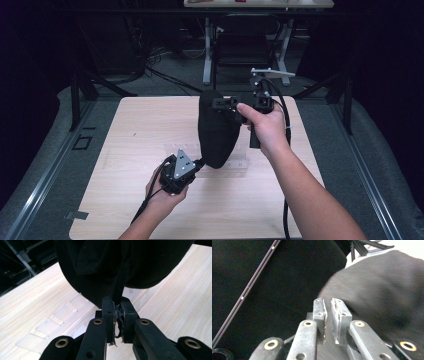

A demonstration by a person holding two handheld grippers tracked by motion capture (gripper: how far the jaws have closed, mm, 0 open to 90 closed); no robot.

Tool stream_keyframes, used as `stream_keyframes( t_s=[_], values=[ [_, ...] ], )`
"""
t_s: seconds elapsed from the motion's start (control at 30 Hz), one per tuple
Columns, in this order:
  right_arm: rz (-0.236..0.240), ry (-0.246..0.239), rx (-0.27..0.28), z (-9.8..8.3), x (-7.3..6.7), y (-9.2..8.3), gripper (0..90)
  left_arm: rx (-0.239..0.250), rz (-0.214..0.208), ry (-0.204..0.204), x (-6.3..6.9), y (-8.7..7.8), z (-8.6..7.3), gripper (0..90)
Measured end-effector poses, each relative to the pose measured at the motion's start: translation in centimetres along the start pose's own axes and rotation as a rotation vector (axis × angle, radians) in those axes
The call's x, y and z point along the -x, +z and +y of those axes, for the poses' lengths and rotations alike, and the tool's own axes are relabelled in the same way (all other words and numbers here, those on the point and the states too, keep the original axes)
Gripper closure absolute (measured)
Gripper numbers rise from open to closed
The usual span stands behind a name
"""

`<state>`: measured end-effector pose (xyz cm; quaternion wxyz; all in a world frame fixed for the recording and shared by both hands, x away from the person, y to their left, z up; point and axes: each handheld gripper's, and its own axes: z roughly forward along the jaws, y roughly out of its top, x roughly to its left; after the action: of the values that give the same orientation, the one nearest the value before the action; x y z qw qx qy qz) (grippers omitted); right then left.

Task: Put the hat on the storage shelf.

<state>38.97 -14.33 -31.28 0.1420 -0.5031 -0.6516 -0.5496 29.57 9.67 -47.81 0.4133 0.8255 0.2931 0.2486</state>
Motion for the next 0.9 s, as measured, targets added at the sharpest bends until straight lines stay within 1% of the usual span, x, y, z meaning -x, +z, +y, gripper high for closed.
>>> stream_keyframes(
  t_s=[0.07, 0.33, 0.37, 0.47, 0.5, 0.57, 0.6, 0.63, 0.67, 0.7, 0.73, 0.77, 0.8, 0.9],
  values=[
    [0.000, 0.000, 0.009, 0.0, 0.1, -0.3, 80.9, -0.002, 0.004, -0.008, -0.3, -0.1, -0.3, 85.2],
    [-0.009, -0.001, 0.016, 0.0, 0.5, -1.3, 81.0, -0.027, 0.014, -0.003, -0.5, -0.1, -1.2, 85.2],
    [-0.012, -0.003, 0.018, 0.0, 0.5, -1.3, 81.0, -0.034, 0.020, 0.011, -0.6, -0.1, -1.3, 85.1],
    [-0.012, -0.001, 0.023, 0.0, 0.6, -1.6, 81.0, -0.037, 0.016, 0.001, -0.6, 0.0, -1.6, 85.1],
    [-0.014, -0.002, 0.026, -0.1, 0.6, -1.7, 81.0, -0.038, 0.015, -0.009, -0.7, 0.0, -1.7, 85.0],
    [-0.017, -0.001, 0.024, -0.1, 0.7, -1.8, 81.0, -0.046, 0.019, -0.005, -0.8, 0.1, -2.0, 84.9],
    [-0.022, -0.004, 0.023, -0.1, 0.7, -1.9, 81.0, -0.050, 0.017, -0.014, -0.9, 0.1, -2.2, 84.8],
    [-0.028, -0.005, 0.027, -0.2, 0.7, -2.0, 81.0, -0.050, 0.017, -0.014, -0.9, 0.1, -2.2, 84.8],
    [-0.032, -0.008, 0.026, -0.2, 0.7, -2.0, 80.9, -0.054, 0.030, -0.024, -0.9, 0.3, -2.5, 84.8],
    [-0.033, -0.006, 0.030, -0.2, 0.8, -2.1, 80.7, -0.054, 0.030, -0.024, -0.9, 0.3, -2.5, 84.7],
    [-0.034, -0.003, 0.029, -0.2, 0.8, -2.1, 80.4, -0.064, 0.034, -0.036, -1.0, 0.5, -2.9, 84.6],
    [-0.035, -0.002, 0.030, -0.2, 0.9, -2.2, 80.2, -0.066, 0.030, -0.048, -1.0, 0.7, -3.1, 84.6],
    [-0.037, 0.000, 0.033, -0.2, 0.9, -2.2, 80.2, -0.063, 0.023, -0.044, -1.2, 0.7, -3.3, 84.5],
    [-0.045, 0.002, 0.027, -0.3, 1.2, -2.3, 80.2, -0.053, 0.027, -0.085, -1.4, 0.6, -3.7, 84.3]
  ],
)
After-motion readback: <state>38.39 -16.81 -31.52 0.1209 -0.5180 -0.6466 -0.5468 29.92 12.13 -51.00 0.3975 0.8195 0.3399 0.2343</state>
